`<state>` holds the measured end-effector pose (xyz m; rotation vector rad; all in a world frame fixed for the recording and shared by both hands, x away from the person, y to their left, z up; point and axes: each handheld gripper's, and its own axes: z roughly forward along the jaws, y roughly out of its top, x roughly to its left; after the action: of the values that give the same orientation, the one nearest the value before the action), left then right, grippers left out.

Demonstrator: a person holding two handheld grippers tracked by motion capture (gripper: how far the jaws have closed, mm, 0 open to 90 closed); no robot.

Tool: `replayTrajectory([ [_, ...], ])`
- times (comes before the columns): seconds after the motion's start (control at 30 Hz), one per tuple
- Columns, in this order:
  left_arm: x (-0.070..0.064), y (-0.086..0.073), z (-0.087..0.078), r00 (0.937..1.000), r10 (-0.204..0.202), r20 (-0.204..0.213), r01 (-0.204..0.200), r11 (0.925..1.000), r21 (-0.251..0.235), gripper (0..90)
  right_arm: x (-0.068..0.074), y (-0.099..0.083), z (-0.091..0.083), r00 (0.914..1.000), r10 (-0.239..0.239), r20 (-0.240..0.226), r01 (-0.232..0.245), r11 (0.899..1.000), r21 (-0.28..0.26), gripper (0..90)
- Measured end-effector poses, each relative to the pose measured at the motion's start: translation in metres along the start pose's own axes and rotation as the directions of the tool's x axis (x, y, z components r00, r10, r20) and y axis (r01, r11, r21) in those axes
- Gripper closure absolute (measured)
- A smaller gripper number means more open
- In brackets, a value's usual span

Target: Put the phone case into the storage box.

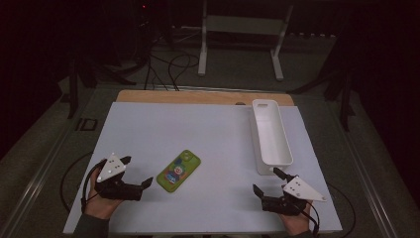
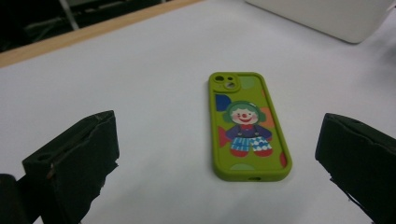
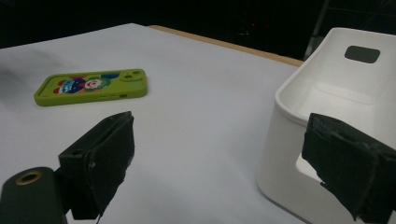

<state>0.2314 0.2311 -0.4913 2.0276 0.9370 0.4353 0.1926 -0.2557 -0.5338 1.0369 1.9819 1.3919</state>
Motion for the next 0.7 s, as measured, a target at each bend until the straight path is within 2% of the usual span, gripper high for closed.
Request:
replayTrajectory([
  [0.3, 0.0, 0.008, 0.009, 0.9999, 0.01, 0.013, -0.011, 0.9995, 0.031, 0.0, 0.0, 0.0, 0.0, 1.0, 0.0, 0.003, 0.0, 1.0, 0.003, 9.3],
  [0.37, 0.001, 0.012, 0.016, 0.9993, 0.011, 0.037, -0.013, 0.9982, 0.059, 0.0, 0.0, 0.0, 0.0, 1.0, 0.0, 0.002, 0.0, 1.0, 0.003, 9.3],
  [0.7, 0.0, 0.019, 0.03, 0.9986, 0.028, 0.045, -0.033, 0.9934, 0.11, 0.0, 0.0, 0.0, -0.001, 1.0, -0.003, 0.001, 0.003, 1.0, 0.001, 9.3],
])
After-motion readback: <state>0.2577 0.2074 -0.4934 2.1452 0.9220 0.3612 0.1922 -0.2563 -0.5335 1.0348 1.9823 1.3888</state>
